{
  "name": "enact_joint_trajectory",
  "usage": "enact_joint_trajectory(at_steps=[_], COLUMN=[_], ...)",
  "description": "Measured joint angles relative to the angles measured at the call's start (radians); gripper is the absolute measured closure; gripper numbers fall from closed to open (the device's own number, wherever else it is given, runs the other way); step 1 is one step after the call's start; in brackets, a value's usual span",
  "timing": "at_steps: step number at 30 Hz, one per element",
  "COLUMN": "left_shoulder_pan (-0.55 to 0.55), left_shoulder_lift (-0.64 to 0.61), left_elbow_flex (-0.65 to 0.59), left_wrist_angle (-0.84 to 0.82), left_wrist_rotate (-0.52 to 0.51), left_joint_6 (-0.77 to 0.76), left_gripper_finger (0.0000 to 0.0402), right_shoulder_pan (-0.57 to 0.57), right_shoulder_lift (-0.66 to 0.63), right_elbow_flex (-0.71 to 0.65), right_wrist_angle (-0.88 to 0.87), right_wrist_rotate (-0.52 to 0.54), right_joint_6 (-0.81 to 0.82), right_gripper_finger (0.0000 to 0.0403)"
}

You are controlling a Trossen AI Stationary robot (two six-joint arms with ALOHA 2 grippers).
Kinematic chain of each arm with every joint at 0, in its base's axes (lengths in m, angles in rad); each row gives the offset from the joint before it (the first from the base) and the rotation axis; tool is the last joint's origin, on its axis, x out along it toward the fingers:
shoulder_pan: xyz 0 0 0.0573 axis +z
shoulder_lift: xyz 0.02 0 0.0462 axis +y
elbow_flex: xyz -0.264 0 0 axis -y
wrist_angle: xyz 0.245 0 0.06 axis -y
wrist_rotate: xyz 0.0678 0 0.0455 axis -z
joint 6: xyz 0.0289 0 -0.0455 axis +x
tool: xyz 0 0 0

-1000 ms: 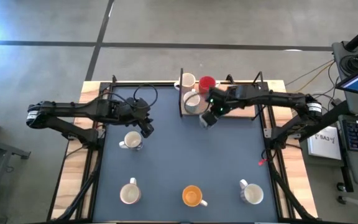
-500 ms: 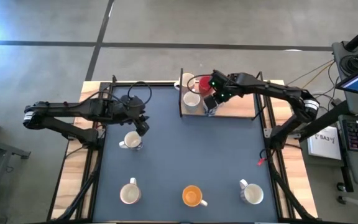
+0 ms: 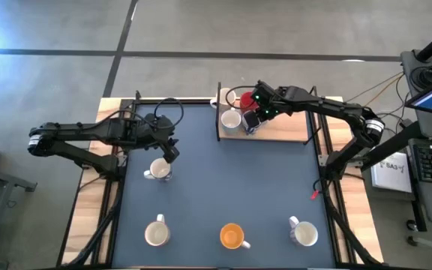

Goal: Place coffee mugs
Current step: Put the top blue mug on the shelf

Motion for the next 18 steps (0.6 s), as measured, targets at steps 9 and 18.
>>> enact_joint_trajectory(at_steps=[9,18], left_shoulder_pan=[0.052,0.144], left_shoulder_lift=[0.0,0.003], left_elbow_flex=[-0.045,-0.077], left_wrist_angle=[-0.003,0.074], left_wrist_rotate=[0.0,-0.032], left_joint_6=[0.011,0.073], left_gripper_finger=[0.0271,0.0271], right_shoulder_pan=[-0.001,0.0], right_shoulder_lift=[0.0,-0.004], right_elbow_flex=[0.0,0.018], right_wrist_angle=[0.006,-0.006], right_wrist_rotate=[0.033,0.016], right_joint_6=[0.018,0.019], right_gripper_finger=[0.0365,0.0307])
